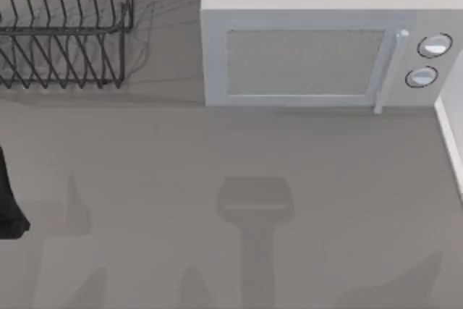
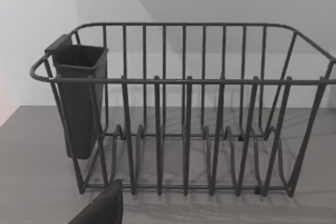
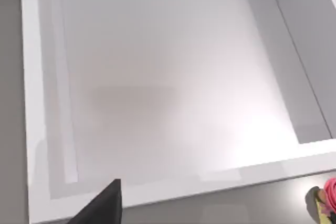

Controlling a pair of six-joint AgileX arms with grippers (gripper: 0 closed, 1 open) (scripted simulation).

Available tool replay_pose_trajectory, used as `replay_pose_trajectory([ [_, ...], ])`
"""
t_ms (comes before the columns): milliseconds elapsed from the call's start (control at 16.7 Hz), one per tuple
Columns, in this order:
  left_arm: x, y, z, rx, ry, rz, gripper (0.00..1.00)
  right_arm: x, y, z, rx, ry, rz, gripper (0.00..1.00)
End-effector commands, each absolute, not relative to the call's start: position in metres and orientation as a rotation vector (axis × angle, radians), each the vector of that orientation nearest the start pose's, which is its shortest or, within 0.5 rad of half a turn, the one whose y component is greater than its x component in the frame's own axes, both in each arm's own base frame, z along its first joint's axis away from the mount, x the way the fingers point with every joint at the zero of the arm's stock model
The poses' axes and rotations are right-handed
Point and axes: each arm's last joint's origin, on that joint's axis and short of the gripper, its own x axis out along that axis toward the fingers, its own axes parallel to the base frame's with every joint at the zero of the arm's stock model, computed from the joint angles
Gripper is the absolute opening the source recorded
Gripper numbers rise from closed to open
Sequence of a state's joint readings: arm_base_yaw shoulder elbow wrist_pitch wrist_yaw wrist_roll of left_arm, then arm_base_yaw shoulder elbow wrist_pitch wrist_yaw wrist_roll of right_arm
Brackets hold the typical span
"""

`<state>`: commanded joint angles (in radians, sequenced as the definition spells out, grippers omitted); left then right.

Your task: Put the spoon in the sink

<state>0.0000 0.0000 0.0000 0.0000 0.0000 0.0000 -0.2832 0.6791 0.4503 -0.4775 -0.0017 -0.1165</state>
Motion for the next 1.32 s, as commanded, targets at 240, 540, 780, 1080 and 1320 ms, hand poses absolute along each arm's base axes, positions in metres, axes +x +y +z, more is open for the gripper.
replay_pose_trajectory([
  [240, 0.106, -0.001, 0.160, 0.000, 0.000, 0.000, 1.00, 0.172, -0.078, 0.203, 0.086, 1.124, -0.283, 1.00],
  [540, 0.106, -0.001, 0.160, 0.000, 0.000, 0.000, 1.00, 0.197, -0.124, 0.197, 0.225, 1.443, -0.297, 1.00],
  [780, 0.106, -0.001, 0.160, 0.000, 0.000, 0.000, 1.00, 0.205, -0.144, 0.193, 0.287, 1.542, -0.291, 1.00],
  [1080, 0.106, -0.001, 0.160, 0.000, 0.000, 0.000, 1.00, 0.206, -0.144, 0.193, 0.285, 1.544, -0.289, 1.00],
  [1320, 0.106, -0.001, 0.160, 0.000, 0.000, 0.000, 1.00, 0.208, -0.146, 0.174, 0.291, 1.550, -0.290, 1.00],
])
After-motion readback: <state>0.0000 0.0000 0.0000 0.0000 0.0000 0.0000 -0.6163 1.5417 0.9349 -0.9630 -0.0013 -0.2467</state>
